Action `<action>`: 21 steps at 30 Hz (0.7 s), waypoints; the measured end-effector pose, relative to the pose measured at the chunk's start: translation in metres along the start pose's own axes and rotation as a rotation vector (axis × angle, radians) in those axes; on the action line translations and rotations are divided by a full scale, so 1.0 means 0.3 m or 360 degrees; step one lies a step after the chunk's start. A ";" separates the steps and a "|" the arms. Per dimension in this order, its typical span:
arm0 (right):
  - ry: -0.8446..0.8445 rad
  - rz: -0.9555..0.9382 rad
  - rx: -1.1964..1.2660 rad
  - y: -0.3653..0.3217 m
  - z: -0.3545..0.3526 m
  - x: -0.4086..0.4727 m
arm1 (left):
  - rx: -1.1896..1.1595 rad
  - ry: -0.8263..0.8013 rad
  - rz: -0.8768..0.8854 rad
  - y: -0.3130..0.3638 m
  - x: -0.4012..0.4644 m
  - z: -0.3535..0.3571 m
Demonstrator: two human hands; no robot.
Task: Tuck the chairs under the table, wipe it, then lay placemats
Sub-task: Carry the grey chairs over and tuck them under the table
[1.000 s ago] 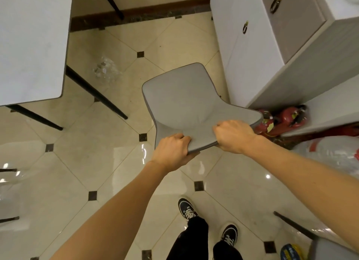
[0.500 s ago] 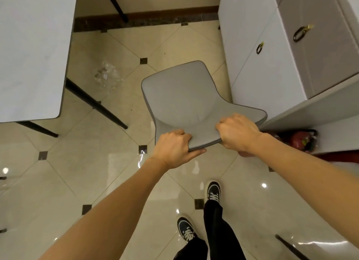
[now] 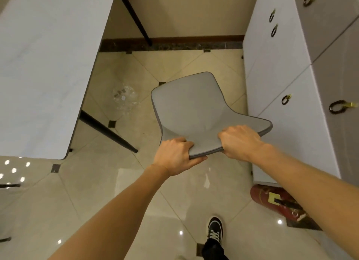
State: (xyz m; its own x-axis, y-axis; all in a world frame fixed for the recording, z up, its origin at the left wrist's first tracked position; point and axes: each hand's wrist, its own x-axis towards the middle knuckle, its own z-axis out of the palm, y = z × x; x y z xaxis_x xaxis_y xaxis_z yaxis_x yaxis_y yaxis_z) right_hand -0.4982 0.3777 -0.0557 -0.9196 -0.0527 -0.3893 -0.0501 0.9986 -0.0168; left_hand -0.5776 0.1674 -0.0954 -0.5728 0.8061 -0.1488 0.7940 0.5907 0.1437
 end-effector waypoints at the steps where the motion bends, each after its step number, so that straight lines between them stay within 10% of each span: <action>1: -0.0010 -0.0008 -0.0007 0.020 -0.012 0.031 | 0.0010 0.0001 0.0000 -0.013 0.033 -0.006; 21: 0.0024 0.0014 -0.0029 0.359 -0.231 0.585 | 0.0128 0.0077 0.0023 -0.326 0.638 -0.153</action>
State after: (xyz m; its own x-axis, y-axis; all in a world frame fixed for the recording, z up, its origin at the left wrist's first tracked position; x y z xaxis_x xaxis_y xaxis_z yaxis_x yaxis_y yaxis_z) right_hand -0.6920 0.4758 -0.0620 -0.9258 -0.0441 -0.3755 -0.0490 0.9988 0.0036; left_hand -0.7741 0.2656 -0.0931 -0.5688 0.8164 -0.0998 0.8149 0.5759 0.0661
